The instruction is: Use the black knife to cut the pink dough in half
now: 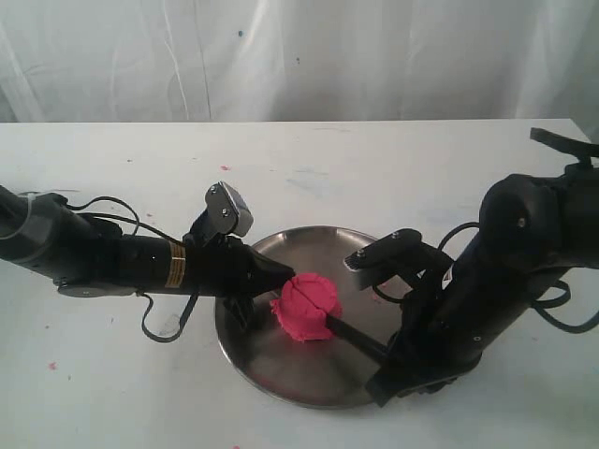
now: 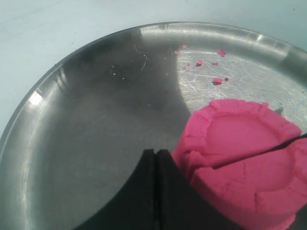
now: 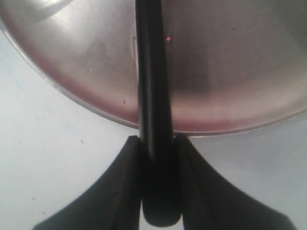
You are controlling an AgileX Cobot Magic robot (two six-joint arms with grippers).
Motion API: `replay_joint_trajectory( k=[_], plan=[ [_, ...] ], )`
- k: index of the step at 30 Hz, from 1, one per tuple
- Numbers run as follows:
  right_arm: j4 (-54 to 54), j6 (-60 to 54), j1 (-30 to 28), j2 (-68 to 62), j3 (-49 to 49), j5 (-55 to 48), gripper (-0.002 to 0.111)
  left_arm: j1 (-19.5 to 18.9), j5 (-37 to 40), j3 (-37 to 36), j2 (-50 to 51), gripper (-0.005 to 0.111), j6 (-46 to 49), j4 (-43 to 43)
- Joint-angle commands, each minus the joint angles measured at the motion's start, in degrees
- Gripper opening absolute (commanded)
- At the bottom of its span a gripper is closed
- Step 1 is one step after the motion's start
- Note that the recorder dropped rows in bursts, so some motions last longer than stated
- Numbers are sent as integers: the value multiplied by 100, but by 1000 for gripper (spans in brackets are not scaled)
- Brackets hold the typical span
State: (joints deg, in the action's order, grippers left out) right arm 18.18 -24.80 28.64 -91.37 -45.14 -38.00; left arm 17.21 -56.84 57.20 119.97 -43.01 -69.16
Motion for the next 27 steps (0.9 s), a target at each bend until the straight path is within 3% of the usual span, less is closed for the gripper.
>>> replay_joint_trajectory(
  k=[1, 27],
  plan=[
    [-8, 88, -2, -15, -6, 272, 0, 20, 227, -45, 64, 0, -26, -244],
    [-8, 88, -2, -15, -6, -31, 0, 20, 227, -45, 64, 0, -26, -244]
  ],
)
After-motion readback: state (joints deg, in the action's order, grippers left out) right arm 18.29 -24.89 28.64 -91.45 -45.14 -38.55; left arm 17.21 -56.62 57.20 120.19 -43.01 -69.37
